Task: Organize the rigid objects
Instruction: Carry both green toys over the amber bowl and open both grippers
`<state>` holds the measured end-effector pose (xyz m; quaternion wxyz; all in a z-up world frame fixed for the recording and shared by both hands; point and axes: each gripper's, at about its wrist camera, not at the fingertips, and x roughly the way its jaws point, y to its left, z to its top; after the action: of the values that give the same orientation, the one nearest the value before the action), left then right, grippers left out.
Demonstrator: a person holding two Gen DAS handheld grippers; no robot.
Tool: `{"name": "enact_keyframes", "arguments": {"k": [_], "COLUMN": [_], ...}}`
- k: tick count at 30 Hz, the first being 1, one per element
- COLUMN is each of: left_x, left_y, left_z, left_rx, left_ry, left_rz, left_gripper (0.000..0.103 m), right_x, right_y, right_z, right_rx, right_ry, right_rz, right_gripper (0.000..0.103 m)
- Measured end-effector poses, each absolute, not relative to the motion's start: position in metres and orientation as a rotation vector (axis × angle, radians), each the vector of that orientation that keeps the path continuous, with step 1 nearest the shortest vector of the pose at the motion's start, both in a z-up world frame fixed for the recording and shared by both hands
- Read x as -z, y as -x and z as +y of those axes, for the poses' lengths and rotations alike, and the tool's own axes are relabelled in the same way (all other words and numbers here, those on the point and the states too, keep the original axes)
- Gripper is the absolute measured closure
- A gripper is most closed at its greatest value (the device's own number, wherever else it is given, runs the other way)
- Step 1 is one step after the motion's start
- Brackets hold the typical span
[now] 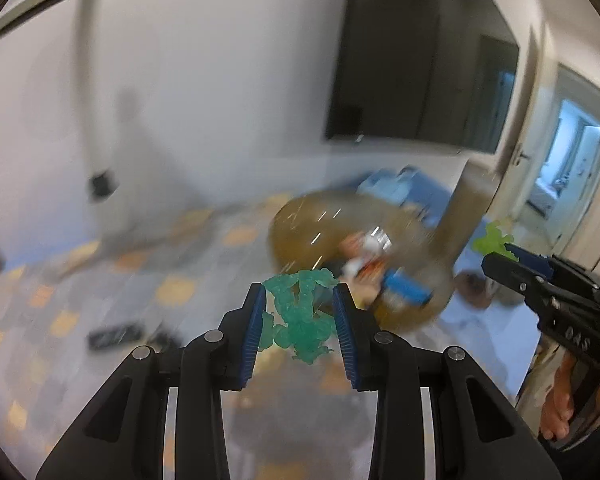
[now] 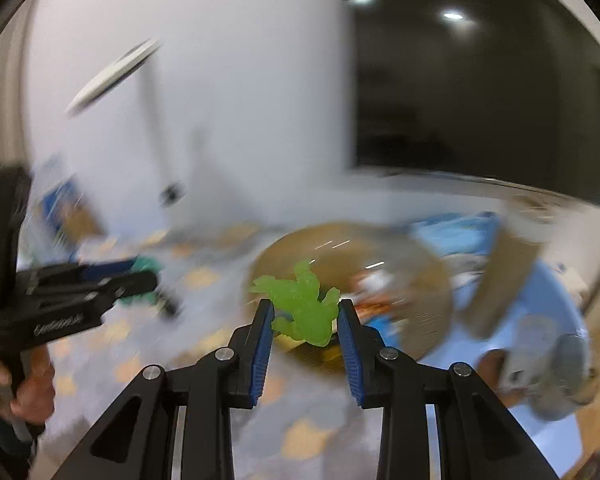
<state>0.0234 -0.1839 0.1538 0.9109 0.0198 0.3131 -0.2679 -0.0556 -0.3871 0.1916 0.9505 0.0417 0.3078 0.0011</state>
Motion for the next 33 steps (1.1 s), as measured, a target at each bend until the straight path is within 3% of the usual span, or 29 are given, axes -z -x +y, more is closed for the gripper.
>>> {"name": "enact_keyframes", "arguments": {"k": [5, 13, 14, 15, 16, 17, 23, 27, 30, 32, 33], "left_x": [-0.151, -0.108, -0.109, -0.112, -0.115, -0.120, -0.140, -0.150, -0.156, -0.155, -0.151], "left_y": [-0.059, -0.080, -0.080, -0.080, -0.081, -0.076, -0.054, -0.035, -0.016, -0.004, 0.003], "left_z": [-0.234, -0.263, -0.261, -0.255, -0.250, -0.241, -0.186, -0.116, -0.068, -0.044, -0.031], "left_rx": [0.608, 0.586, 0.587, 0.584, 0.574, 0.556, 0.503, 0.421, 0.371, 0.341, 0.315], "left_ry": [-0.033, -0.037, -0.017, 0.012, 0.022, 0.033, 0.053, 0.155, 0.176, 0.183, 0.184], "left_rz": [0.685, 0.787, 0.786, 0.786, 0.782, 0.747, 0.673, 0.651, 0.633, 0.618, 0.617], "left_gripper": [0.072, 0.071, 0.061, 0.036, 0.022, 0.012, 0.012, 0.012, 0.012, 0.012, 0.012], "right_x": [-0.189, -0.143, -0.141, -0.140, -0.141, -0.142, -0.156, -0.169, -0.185, -0.189, -0.186], "right_y": [0.027, -0.013, -0.016, -0.017, -0.016, -0.015, 0.006, 0.012, 0.015, 0.019, 0.021], "right_z": [-0.446, -0.458, -0.461, -0.465, -0.468, -0.471, -0.469, -0.444, -0.406, -0.376, -0.362], "right_rx": [0.076, 0.122, 0.124, 0.123, 0.135, 0.150, 0.127, -0.052, -0.111, -0.188, -0.241], "right_ry": [-0.246, -0.283, -0.290, -0.302, -0.312, -0.319, -0.335, -0.443, -0.370, -0.347, -0.366], "right_rz": [0.663, 0.822, 0.830, 0.834, 0.832, 0.821, 0.787, 0.786, 0.768, 0.769, 0.775], "right_gripper": [0.072, 0.070, 0.063, 0.056, 0.042, 0.039, 0.039, 0.039, 0.037, 0.022, 0.019]}}
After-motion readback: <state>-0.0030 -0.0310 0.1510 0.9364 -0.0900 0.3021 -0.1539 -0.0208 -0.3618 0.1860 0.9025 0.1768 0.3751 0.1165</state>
